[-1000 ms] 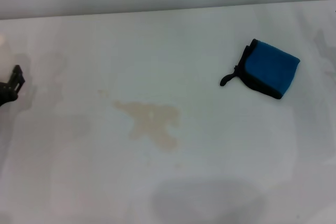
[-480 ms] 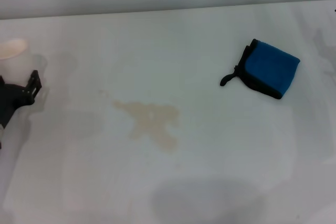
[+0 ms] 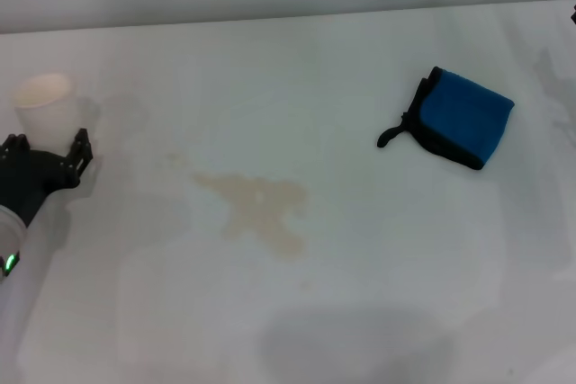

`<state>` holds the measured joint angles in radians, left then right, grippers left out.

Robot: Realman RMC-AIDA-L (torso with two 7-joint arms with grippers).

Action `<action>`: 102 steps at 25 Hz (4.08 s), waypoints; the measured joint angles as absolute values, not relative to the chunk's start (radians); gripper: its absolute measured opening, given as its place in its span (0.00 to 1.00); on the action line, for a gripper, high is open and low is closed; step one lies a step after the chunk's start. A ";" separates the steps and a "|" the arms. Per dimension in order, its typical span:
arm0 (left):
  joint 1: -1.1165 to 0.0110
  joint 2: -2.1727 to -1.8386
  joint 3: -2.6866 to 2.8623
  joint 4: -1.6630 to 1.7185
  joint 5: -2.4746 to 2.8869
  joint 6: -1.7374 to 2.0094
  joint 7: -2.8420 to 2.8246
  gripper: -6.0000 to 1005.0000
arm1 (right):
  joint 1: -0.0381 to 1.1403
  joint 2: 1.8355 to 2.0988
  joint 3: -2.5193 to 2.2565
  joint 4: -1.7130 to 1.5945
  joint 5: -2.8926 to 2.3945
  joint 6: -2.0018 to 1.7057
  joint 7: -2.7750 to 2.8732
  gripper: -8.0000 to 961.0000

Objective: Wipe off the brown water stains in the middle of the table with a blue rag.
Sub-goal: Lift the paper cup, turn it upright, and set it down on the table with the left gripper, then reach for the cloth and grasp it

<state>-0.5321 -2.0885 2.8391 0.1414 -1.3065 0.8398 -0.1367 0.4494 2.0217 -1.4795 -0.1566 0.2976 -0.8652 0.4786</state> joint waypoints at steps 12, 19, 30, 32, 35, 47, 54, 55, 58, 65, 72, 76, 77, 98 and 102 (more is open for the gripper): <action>-0.501 -2.089 2.835 0.170 -1.306 0.840 -0.115 0.64 | 0.447 2.017 -1.474 -0.156 0.298 -0.882 0.479 0.89; -0.484 -2.089 2.831 0.180 -1.314 0.839 -0.115 0.69 | 0.444 2.016 -1.474 -0.154 0.299 -0.888 0.479 0.89; -0.434 -2.087 2.830 0.230 -1.316 0.874 -0.115 0.88 | 0.435 2.017 -1.478 -0.154 0.298 -0.905 0.479 0.89; -0.417 -2.087 2.830 0.239 -1.316 0.894 -0.115 0.88 | 0.433 2.017 -1.478 -0.152 0.297 -0.914 0.479 0.89; -0.392 -2.086 2.830 0.250 -1.316 0.920 -0.116 0.88 | 0.432 2.018 -1.478 -0.151 0.298 -0.916 0.479 0.89; -0.219 -2.084 2.830 0.314 -1.319 1.134 -0.148 0.87 | 0.429 2.022 -1.481 -0.151 0.298 -0.909 0.481 0.89; -0.147 -2.078 2.829 0.276 -1.402 1.269 -0.264 0.87 | 0.435 2.023 -1.546 -0.158 0.298 -0.905 0.486 0.89; -0.142 -2.078 2.829 0.263 -1.413 1.278 -0.281 0.87 | 0.437 2.023 -1.573 -0.162 0.298 -0.908 0.485 0.89; -0.133 -2.078 2.829 0.212 -1.437 1.304 -0.367 0.87 | 0.436 2.020 -1.633 -0.199 0.297 -0.918 0.485 0.89; -0.131 -2.077 2.829 0.154 -1.442 1.315 -0.466 0.87 | 0.465 1.987 -1.702 -0.399 0.166 -0.666 0.506 0.89; -0.141 -2.077 2.829 0.152 -1.443 1.308 -0.467 0.87 | 0.509 1.930 -1.721 -0.781 -0.073 -0.110 0.628 0.89; -0.142 -2.078 2.829 0.153 -1.444 1.309 -0.467 0.87 | 0.534 1.899 -1.725 -0.994 -0.020 0.219 0.561 0.88; -0.142 -2.078 2.829 0.153 -1.444 1.309 -0.467 0.87 | 0.545 1.894 -1.708 -1.030 0.027 0.294 0.512 0.88; -0.208 -2.077 2.837 0.152 -1.437 1.308 -0.491 0.87 | 0.932 1.955 -1.071 -0.640 0.356 0.956 -0.437 0.86; -0.210 -2.077 2.836 0.151 -1.437 1.307 -0.491 0.87 | 0.959 1.975 -1.069 -0.594 0.269 0.954 -0.425 0.86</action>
